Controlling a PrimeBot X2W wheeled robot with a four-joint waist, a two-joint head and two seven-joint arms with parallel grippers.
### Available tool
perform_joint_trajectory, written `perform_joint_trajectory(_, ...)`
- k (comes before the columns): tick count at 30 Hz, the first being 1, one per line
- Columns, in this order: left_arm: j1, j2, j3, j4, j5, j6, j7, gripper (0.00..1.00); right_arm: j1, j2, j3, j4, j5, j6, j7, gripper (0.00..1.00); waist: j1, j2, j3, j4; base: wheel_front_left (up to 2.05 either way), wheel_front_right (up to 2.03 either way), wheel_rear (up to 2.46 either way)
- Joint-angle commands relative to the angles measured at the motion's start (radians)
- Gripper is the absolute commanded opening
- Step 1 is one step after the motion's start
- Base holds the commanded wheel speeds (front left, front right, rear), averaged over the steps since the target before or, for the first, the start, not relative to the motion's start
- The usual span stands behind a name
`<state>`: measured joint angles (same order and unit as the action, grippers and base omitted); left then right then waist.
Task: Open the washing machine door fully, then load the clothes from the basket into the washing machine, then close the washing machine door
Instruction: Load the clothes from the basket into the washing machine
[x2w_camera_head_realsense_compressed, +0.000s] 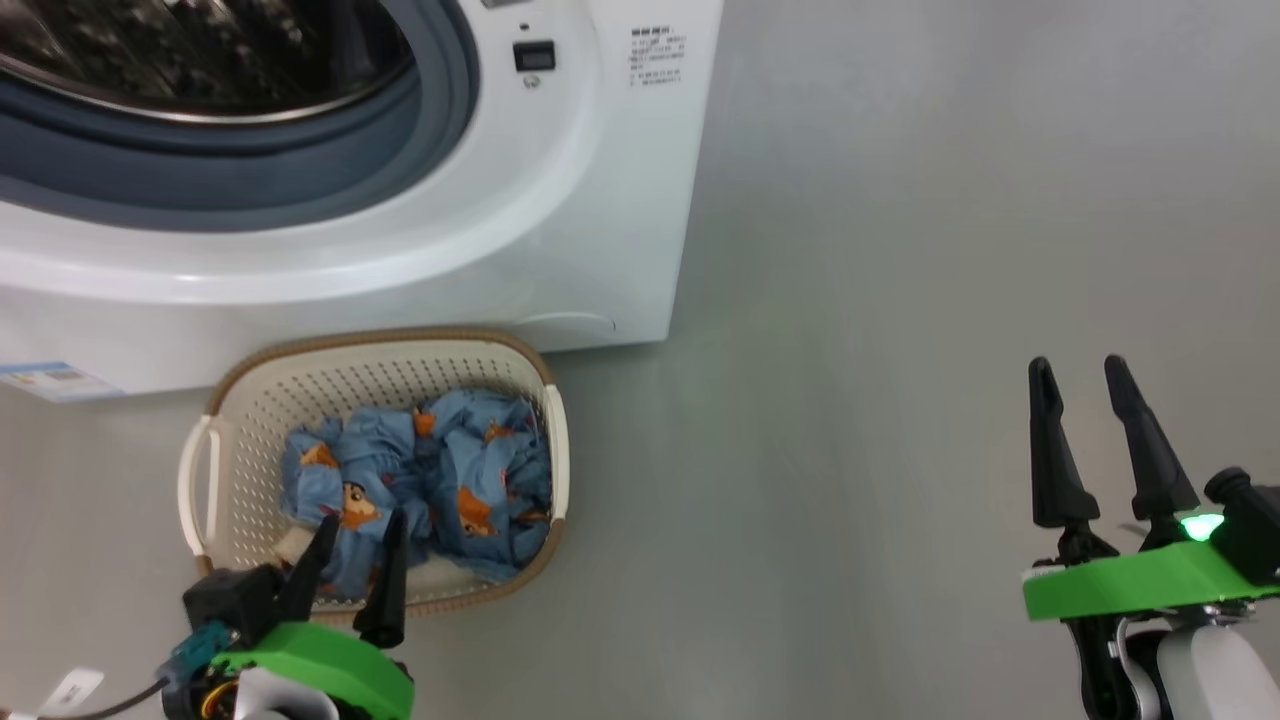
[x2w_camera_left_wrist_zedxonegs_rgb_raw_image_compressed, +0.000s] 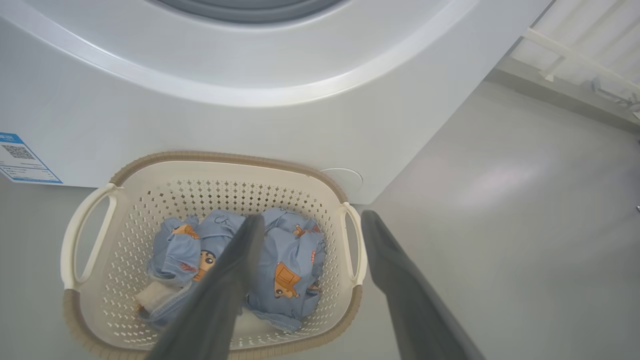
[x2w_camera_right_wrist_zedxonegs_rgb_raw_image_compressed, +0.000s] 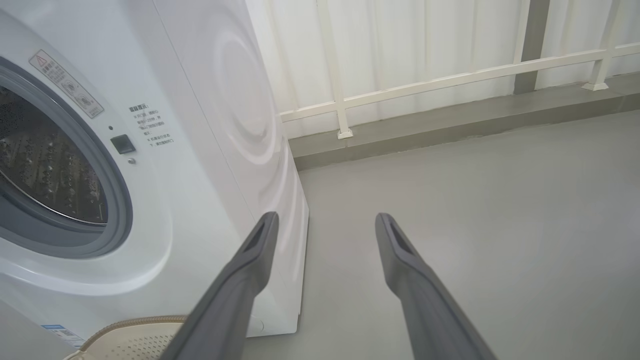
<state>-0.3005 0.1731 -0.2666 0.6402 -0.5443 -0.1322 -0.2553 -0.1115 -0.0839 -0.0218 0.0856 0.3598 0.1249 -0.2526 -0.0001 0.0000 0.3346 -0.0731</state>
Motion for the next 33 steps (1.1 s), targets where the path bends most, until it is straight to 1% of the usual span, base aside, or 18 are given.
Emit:
perform_joint_trajectory(1,-0.029,0.030,0.017,-0.002,-0.015,0.002,-0.006,1.00,-0.025,-0.003,0.021,-0.029,-0.005,0.006,-0.009,1.00,0.0001,0.0000,0.061,-0.009,0.00,0.00,0.00)
perform_joint_trajectory(12,-0.204,0.070,-0.157,0.158,-0.117,0.002,-0.006,1.00,-0.098,0.019,0.028,-0.040,-0.004,0.006,-0.009,1.00,0.0001,0.0000,0.218,-0.023,0.00,0.00,0.00)
perform_joint_trajectory(21,-0.337,0.105,-0.278,0.294,-0.233,0.002,-0.006,1.00,-0.147,0.026,0.040,-0.061,-0.007,0.006,-0.009,1.00,0.0001,0.0000,0.327,-0.063,0.00,0.00,0.00)
perform_joint_trajectory(26,-0.404,0.131,-0.325,0.331,-0.293,0.002,-0.006,1.00,-0.159,0.030,0.052,-0.070,-0.005,0.006,-0.009,1.00,0.0001,0.0000,0.377,-0.086,0.00,0.00,0.00)
perform_joint_trajectory(33,-0.500,0.167,-0.395,0.368,-0.349,0.002,-0.006,1.00,-0.175,0.033,0.060,-0.091,-0.002,0.006,-0.009,1.00,0.0001,0.0000,0.449,-0.110,0.00,0.00,0.00)
